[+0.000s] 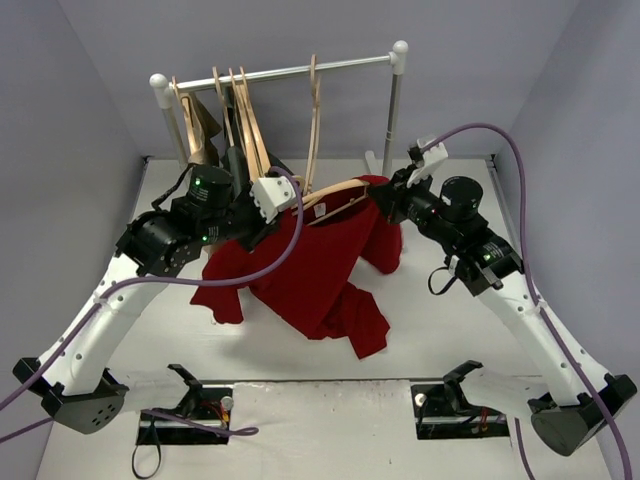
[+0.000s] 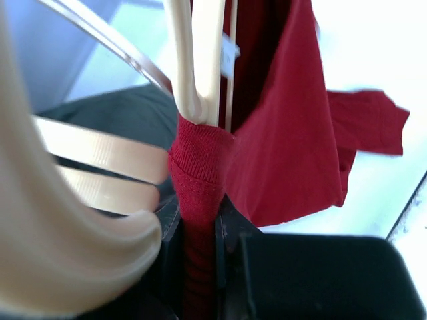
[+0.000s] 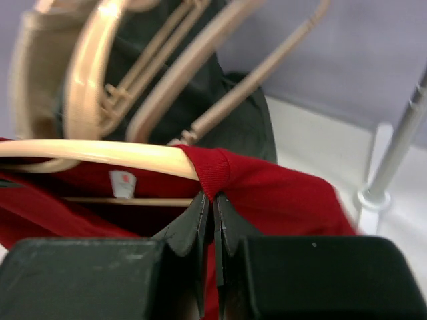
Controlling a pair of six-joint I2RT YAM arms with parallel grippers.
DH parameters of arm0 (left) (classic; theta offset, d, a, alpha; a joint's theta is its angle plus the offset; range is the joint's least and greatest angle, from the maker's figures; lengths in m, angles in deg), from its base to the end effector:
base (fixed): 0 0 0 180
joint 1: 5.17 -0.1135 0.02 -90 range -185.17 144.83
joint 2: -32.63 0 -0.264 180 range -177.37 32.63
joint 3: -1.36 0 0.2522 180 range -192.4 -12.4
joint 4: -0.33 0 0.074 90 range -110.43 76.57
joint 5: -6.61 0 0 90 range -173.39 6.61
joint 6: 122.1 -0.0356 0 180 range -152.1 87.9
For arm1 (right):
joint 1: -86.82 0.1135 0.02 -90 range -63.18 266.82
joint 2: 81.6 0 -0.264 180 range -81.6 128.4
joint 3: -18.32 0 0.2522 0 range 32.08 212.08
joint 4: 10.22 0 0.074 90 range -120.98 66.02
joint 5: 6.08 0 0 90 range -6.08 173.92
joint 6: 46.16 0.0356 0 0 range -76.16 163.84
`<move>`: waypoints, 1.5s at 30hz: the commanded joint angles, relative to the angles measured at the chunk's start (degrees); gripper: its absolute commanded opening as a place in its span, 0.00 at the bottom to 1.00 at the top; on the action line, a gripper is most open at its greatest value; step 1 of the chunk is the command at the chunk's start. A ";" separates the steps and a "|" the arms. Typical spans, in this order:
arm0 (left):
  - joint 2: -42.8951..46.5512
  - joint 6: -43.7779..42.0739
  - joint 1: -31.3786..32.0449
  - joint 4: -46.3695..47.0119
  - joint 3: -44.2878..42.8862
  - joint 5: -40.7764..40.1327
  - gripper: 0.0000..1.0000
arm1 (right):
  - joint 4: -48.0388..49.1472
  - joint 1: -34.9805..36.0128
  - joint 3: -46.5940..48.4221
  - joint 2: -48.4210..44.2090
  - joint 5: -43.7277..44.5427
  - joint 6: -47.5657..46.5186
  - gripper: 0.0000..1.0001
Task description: Place the t-shirt on the hanger
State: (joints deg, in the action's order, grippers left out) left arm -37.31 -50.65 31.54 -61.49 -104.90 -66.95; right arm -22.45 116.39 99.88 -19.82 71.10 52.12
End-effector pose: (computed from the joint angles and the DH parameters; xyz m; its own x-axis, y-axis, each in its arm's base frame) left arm 0.1786 -0.1457 0.4643 -0.0797 0.4400 -0.8945 0.8475 0.5023 0.1716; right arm 0.2051 0.1254 0.4458 0.0162 0.1707 -0.9852 -0.6819 0.7225 0.1139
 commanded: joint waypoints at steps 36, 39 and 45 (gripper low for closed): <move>16.85 13.55 5.82 28.94 26.72 -0.79 0.00 | -0.63 18.11 -7.10 -5.70 11.15 -4.84 0.58; 18.97 12.64 5.82 28.43 28.87 -0.08 0.00 | -1.36 17.96 -5.90 -8.54 10.48 -8.59 0.66; 20.08 9.53 5.82 24.34 28.68 2.69 0.00 | -4.71 17.47 -3.99 -9.84 4.71 -17.42 0.73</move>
State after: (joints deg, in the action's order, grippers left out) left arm -18.53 -38.42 37.15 -40.76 -74.25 -67.38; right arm -28.06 134.10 92.82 -29.38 79.40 42.25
